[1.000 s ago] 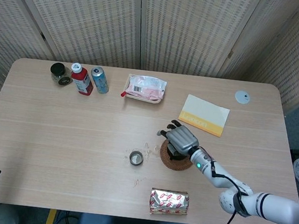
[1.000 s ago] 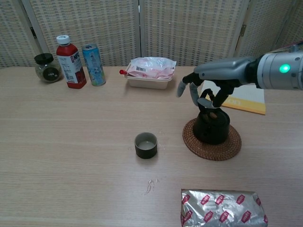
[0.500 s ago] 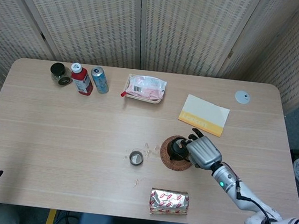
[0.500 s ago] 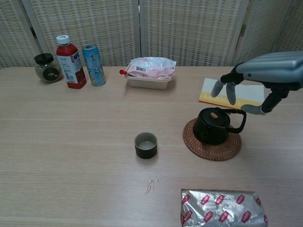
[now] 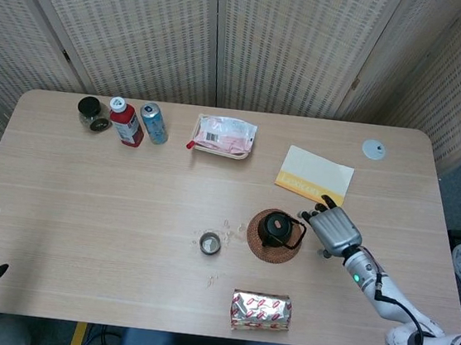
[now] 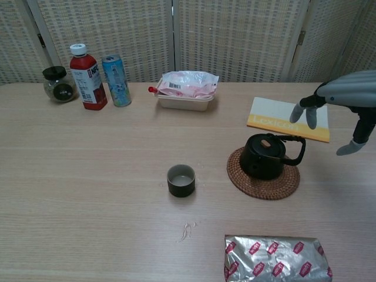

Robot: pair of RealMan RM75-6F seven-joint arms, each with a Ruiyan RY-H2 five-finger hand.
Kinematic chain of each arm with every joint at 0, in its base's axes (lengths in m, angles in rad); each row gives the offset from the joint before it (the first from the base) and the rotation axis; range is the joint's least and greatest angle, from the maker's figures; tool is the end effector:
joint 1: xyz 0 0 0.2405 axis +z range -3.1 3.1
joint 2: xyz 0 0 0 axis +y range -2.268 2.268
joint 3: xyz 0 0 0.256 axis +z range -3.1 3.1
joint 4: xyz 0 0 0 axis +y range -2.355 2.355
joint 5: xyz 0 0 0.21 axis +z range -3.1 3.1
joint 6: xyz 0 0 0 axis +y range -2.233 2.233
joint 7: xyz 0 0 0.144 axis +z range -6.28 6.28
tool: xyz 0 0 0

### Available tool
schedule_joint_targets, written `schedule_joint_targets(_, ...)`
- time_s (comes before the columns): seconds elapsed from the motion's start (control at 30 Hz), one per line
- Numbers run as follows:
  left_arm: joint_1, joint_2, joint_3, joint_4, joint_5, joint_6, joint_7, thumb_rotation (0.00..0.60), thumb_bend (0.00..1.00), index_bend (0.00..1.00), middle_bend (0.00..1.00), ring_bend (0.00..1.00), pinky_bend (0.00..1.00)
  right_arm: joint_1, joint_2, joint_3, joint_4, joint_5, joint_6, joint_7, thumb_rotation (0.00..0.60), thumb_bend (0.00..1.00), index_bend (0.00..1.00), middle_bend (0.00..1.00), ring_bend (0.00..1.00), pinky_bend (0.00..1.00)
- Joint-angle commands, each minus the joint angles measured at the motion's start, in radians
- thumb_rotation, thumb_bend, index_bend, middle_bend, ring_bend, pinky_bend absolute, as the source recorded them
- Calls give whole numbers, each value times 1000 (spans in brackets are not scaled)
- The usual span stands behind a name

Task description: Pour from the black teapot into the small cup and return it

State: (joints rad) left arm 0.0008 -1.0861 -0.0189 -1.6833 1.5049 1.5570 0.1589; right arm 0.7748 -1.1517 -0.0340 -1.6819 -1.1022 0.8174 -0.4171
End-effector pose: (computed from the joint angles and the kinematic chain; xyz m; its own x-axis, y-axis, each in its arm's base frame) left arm -0.3113 0.1474 0.1682 0.5054 0.0055 0.8629 0.8609 0.0644 -0.5047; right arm -0.2090 -0.3208 0.0623 0.7248 -0.3587 0.5882 -0.6864 -0.4493 0.5718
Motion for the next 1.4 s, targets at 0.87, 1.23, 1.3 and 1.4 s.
schedule_joint_targets(0.87,9,-1,4,8,6,12,-19,600,183,28,0,3,5,-67,-67,6,-17,-105,96,-7,600,3,260,338,174,77)
schedule_joint_targets(1.23,11,-3,5,19,18,18,-37,600,184,28,0,3,5,-105,-76,11,-26,-207,150,39,600,52,341,338,280,0)
schedule_joint_targets(1.3,13,-2,5,22,17,21,-41,600,183,28,0,3,5,-104,-84,17,-23,-205,146,41,600,52,342,355,295,0)
schedule_joint_targets(1.4,16,-2,6,27,16,24,-48,600,183,28,0,3,5,-101,-102,23,-10,-207,135,44,600,52,347,375,316,0)
